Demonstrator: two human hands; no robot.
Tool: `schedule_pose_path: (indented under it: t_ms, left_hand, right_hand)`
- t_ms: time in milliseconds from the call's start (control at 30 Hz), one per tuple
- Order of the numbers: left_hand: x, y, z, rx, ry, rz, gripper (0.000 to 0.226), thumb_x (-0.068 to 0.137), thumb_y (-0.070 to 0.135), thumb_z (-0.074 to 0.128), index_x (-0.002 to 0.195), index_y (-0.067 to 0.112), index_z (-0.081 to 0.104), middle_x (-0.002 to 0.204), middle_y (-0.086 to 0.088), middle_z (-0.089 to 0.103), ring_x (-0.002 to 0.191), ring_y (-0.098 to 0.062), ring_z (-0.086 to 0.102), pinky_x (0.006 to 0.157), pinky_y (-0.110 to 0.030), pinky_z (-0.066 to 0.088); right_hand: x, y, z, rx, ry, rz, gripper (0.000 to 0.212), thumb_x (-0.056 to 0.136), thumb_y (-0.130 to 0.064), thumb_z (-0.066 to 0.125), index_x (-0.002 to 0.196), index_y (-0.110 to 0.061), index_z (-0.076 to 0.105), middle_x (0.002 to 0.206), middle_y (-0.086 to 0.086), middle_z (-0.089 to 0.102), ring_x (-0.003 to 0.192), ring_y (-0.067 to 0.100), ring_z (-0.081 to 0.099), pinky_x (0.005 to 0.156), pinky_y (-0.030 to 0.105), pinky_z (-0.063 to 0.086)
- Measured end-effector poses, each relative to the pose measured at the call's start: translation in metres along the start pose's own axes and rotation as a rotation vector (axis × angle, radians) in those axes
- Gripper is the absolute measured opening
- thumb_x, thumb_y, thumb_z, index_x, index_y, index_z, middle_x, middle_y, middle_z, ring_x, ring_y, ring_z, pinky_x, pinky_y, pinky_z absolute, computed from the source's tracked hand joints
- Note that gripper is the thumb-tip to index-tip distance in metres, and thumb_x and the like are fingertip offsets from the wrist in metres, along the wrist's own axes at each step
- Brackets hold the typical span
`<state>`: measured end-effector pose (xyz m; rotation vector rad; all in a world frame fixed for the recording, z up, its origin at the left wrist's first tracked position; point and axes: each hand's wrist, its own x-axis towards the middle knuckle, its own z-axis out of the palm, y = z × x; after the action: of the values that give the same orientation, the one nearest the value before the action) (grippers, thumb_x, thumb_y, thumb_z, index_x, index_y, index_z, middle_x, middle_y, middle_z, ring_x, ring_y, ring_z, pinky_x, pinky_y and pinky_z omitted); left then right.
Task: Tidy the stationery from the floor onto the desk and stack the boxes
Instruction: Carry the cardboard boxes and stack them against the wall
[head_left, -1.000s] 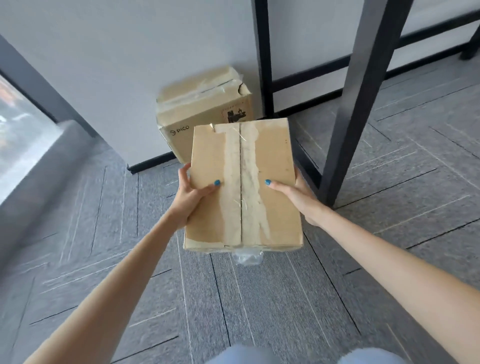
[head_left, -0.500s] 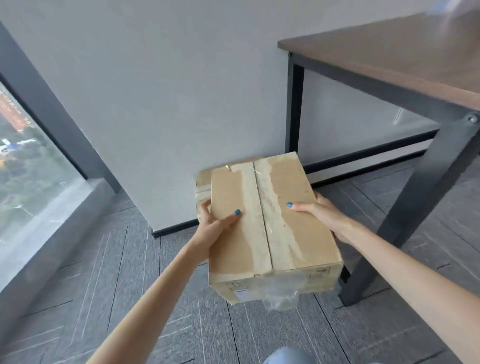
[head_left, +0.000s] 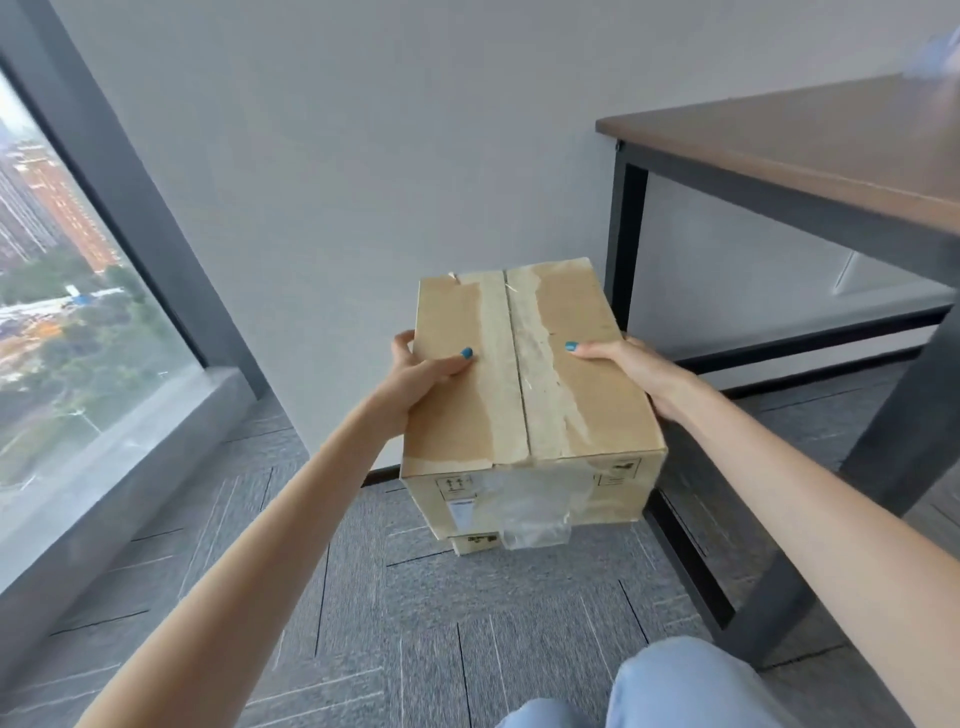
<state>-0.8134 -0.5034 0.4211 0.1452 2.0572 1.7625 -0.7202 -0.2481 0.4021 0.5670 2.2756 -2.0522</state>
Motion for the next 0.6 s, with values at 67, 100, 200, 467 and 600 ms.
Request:
schedule_pose_path:
  t_ms: [67,100,200,467,600]
  left_hand:
    - [0.009,0.007,-0.007,0.010,0.009,-0.016,0.076,0.080,0.025,0.077,0.135,0.031,0.024,0.118,-0.008,0.057,0.082,-0.023,0.064,0.057,-0.035,0.055]
    - [0.015,0.008,-0.010,0.013,0.012,-0.021,0.076,0.080,0.026,0.077,0.135,0.031,0.025,0.119,-0.008,0.058,0.081,-0.023,0.064,0.057,-0.034,0.054]
    - [0.034,0.013,-0.012,0.015,0.010,-0.033,0.078,0.080,0.026,0.077,0.137,0.031,0.025,0.116,-0.006,0.060,0.079,-0.022,0.065,0.054,-0.032,0.055]
    - [0.088,0.017,-0.004,0.103,-0.012,-0.080,0.076,0.081,0.031,0.076,0.140,0.031,0.028,0.102,0.002,0.060,0.080,-0.018,0.065,0.056,-0.029,0.053]
    - [0.106,0.003,0.000,0.192,-0.018,-0.088,0.084,0.080,0.031,0.076,0.146,0.026,0.023,0.101,0.004,0.056,0.081,-0.014,0.061,0.057,-0.027,0.049]
  right_hand:
    - [0.016,-0.003,0.005,0.010,-0.008,0.005,0.073,0.062,-0.052,0.076,0.123,-0.020,0.052,0.112,0.010,0.068,0.101,0.026,0.066,0.087,0.042,0.052]
    - [0.024,-0.004,0.008,0.018,-0.009,0.005,0.074,0.061,-0.052,0.076,0.124,-0.021,0.051,0.113,0.010,0.068,0.102,0.026,0.066,0.089,0.044,0.052]
    - [0.045,-0.006,0.010,0.031,0.005,0.004,0.075,0.061,-0.051,0.075,0.124,-0.020,0.049,0.113,0.010,0.066,0.102,0.026,0.064,0.088,0.044,0.051]
    - [0.092,0.001,0.002,0.039,0.071,0.040,0.058,0.075,-0.044,0.073,0.122,-0.017,0.051,0.111,0.010,0.066,0.102,0.026,0.063,0.086,0.041,0.051]
    - [0.105,0.016,0.005,0.022,0.098,0.086,0.058,0.076,-0.047,0.073,0.120,-0.018,0.049,0.110,0.009,0.065,0.101,0.025,0.062,0.089,0.043,0.049]
